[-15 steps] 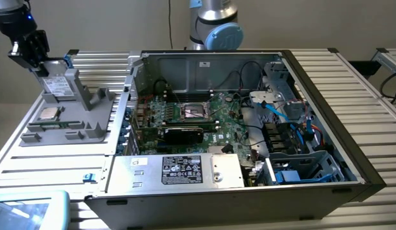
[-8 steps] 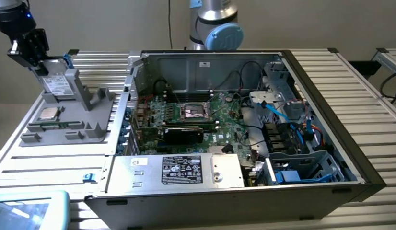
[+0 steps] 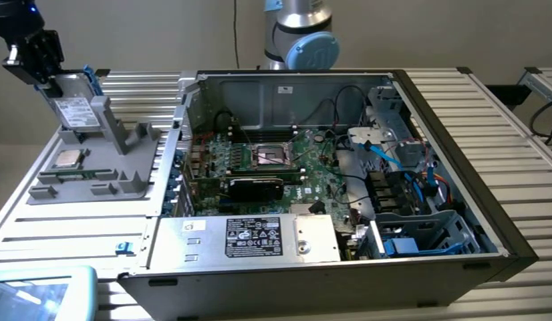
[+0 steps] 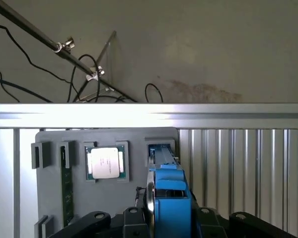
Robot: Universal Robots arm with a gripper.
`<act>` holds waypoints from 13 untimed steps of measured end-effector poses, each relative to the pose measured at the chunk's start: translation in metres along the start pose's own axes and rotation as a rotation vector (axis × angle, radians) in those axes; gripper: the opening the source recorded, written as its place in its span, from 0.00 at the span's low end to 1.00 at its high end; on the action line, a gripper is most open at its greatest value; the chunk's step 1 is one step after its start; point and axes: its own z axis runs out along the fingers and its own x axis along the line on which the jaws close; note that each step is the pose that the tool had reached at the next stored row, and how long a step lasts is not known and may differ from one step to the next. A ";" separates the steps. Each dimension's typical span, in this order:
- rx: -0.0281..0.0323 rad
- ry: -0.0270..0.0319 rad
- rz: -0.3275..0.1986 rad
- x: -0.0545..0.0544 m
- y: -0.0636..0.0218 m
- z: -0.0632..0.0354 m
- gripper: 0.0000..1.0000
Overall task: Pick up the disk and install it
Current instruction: 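Pick up the disk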
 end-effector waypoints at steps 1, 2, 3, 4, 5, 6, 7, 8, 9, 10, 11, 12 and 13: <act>0.0004 0.0000 0.000 0.000 0.0000 -0.0042 0.37; 0.0009 0.0000 0.000 0.000 0.0000 -0.0083 0.37; 0.0016 0.0000 0.000 0.000 0.0000 -0.0121 0.37; 0.0021 0.0000 0.000 0.000 0.0001 -0.0160 0.37; 0.0030 0.0000 0.000 0.000 0.0001 -0.0198 0.37; 0.0038 0.0000 0.000 0.000 0.0001 -0.0236 0.37; 0.0049 -0.0001 0.000 0.000 0.0001 -0.0272 0.37; 0.0060 -0.0001 0.000 0.000 0.0001 -0.0308 0.37; 0.0069 -0.0001 0.000 0.000 0.0001 -0.0346 0.37; 0.0074 -0.0001 0.000 0.000 0.0001 -0.0388 0.37; 0.0079 -0.0001 0.000 0.000 0.0001 -0.0435 0.37; 0.0080 -0.0001 0.000 0.000 0.0002 -0.0480 0.37; 0.0085 -0.0001 0.000 0.000 0.0002 -0.0524 0.37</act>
